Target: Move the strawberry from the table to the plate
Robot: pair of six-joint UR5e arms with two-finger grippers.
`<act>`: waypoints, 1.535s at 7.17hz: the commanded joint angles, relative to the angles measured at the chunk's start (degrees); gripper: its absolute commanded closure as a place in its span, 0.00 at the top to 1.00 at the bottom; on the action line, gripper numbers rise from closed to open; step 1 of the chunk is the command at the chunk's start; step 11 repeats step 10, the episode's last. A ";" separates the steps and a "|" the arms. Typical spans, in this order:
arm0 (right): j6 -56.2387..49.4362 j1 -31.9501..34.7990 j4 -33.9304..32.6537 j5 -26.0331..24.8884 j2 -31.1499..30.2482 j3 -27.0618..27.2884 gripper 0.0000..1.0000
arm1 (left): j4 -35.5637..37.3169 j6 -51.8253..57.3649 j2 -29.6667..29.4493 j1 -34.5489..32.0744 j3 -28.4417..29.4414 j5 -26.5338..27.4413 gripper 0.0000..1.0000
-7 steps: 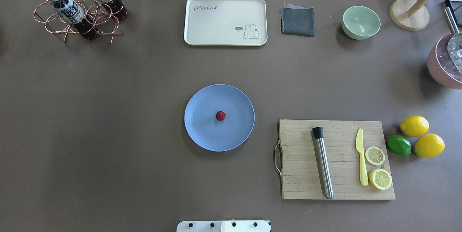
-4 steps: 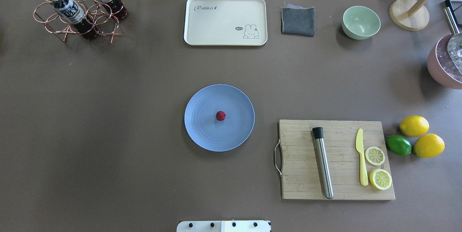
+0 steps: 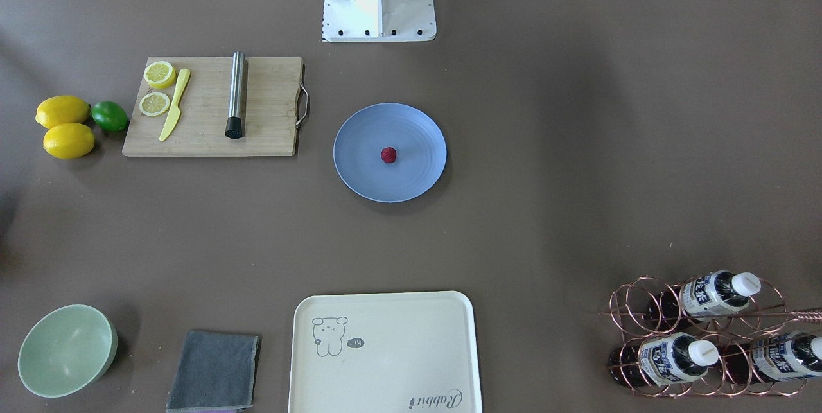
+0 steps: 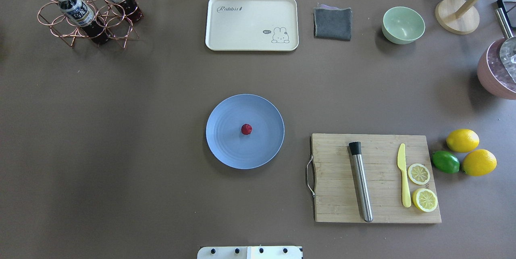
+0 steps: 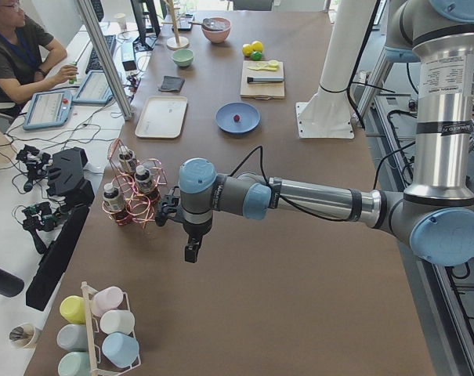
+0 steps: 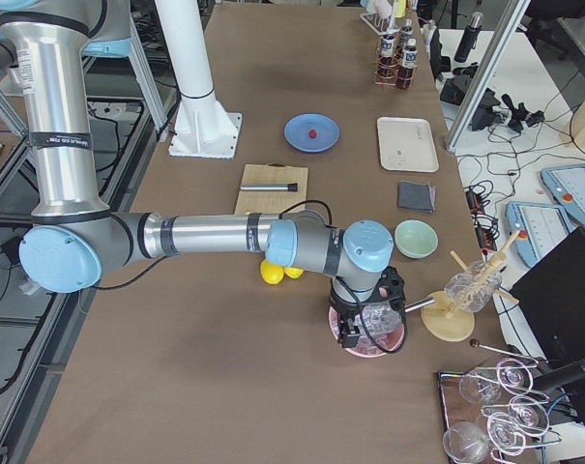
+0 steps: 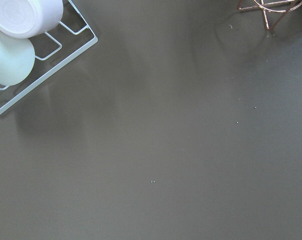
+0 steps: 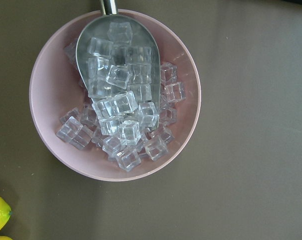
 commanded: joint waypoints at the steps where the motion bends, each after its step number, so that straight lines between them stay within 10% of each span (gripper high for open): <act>1: 0.33 0.00 0.00 0.09 0.09 0.01 1.00 | 2.79 -2.10 0.04 0.08 -0.29 -0.33 0.97; 11: 0.51 -0.09 -0.09 0.53 0.09 -0.52 1.00 | 3.68 -2.10 0.31 -0.01 0.15 -2.61 0.97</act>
